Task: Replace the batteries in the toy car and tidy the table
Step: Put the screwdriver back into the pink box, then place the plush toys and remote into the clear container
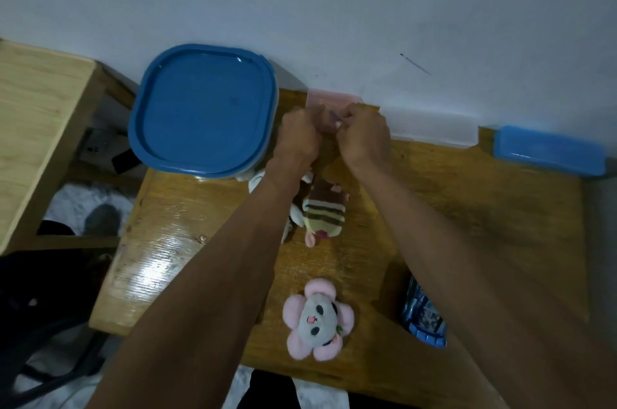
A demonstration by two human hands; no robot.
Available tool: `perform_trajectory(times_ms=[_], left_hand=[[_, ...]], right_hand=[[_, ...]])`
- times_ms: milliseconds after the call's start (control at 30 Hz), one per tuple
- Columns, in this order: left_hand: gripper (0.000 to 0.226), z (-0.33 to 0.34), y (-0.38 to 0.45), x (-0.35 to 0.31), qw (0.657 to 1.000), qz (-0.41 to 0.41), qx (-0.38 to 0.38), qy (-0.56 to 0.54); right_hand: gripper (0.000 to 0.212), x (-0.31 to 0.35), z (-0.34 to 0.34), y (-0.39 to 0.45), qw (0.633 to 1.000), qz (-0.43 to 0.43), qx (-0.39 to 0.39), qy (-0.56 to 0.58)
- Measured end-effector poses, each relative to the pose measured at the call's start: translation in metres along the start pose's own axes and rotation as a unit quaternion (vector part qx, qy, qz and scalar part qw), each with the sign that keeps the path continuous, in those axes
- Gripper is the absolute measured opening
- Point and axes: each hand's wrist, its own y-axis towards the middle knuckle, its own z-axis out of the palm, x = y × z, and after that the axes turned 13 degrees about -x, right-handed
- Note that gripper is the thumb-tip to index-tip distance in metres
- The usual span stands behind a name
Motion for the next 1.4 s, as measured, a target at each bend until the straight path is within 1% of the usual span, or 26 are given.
perform_trajectory(times_ms=[67,100,200,267,333,400,500,600,633,700,733,800,867,1033,1133,1267,1400], left_hand=[[0.045,-0.014,-0.002,-0.010,1.000,0.020,0.007,0.008],[0.048,-0.025,-0.002,-0.013,0.999,0.036,-0.005,0.001],[0.043,-0.070,-0.003,-0.013,0.995,0.063,-0.074,-0.038],[0.043,-0.102,-0.003,0.002,0.990,0.071,-0.118,-0.042],[0.050,-0.132,0.001,0.030,0.989,0.062,-0.133,-0.018],[0.068,-0.155,0.004,0.065,0.991,0.048,-0.122,0.002],[0.092,-0.177,0.004,0.122,0.993,0.020,-0.110,0.037],[0.104,-0.187,0.002,0.156,0.997,-0.036,-0.062,0.022],[0.107,-0.188,0.002,0.163,0.998,-0.039,-0.043,0.014],[0.112,-0.187,0.004,0.171,0.999,-0.028,-0.031,0.018],[0.114,-0.185,0.003,0.173,0.999,-0.023,-0.032,0.035],[0.109,-0.182,0.000,0.175,0.996,-0.013,-0.043,0.081],[0.105,-0.181,-0.002,0.175,0.993,-0.004,-0.054,0.101],[0.102,-0.183,-0.002,0.171,0.993,0.003,-0.073,0.094],[0.102,-0.187,-0.003,0.163,0.993,0.012,-0.088,0.075],[0.107,-0.204,-0.010,0.154,0.993,0.027,-0.104,0.044],[0.109,-0.230,-0.034,0.152,0.993,0.024,-0.109,0.033]], right_hand=[[0.019,0.008,-0.008,0.002,1.000,0.014,-0.004,-0.006],[0.020,0.013,-0.011,0.001,1.000,0.017,-0.008,0.007],[0.022,0.036,-0.019,-0.008,0.998,0.003,-0.026,0.065],[0.024,0.056,-0.019,-0.021,0.995,-0.006,-0.025,0.099],[0.030,0.076,-0.016,-0.036,0.991,-0.007,-0.005,0.137],[0.040,0.092,-0.009,-0.052,0.987,-0.011,0.015,0.162],[0.064,0.107,0.012,-0.070,0.990,-0.017,0.023,0.136],[0.084,0.114,0.032,-0.078,0.995,-0.006,0.036,0.090],[0.088,0.115,0.036,-0.079,0.997,-0.008,0.034,0.071],[0.090,0.117,0.044,-0.080,0.998,-0.002,0.021,0.052],[0.091,0.118,0.047,-0.081,0.999,0.002,0.014,0.047],[0.095,0.121,0.052,-0.084,0.999,0.003,0.003,0.040],[0.096,0.123,0.053,-0.085,0.999,0.006,0.002,0.038],[0.100,0.130,0.047,-0.087,1.000,-0.004,-0.005,0.028],[0.105,0.136,0.041,-0.090,0.999,-0.006,-0.011,0.047],[0.109,0.148,0.023,-0.098,0.998,-0.024,-0.029,0.059],[0.111,0.160,0.005,-0.124,0.997,-0.040,-0.042,0.060]])
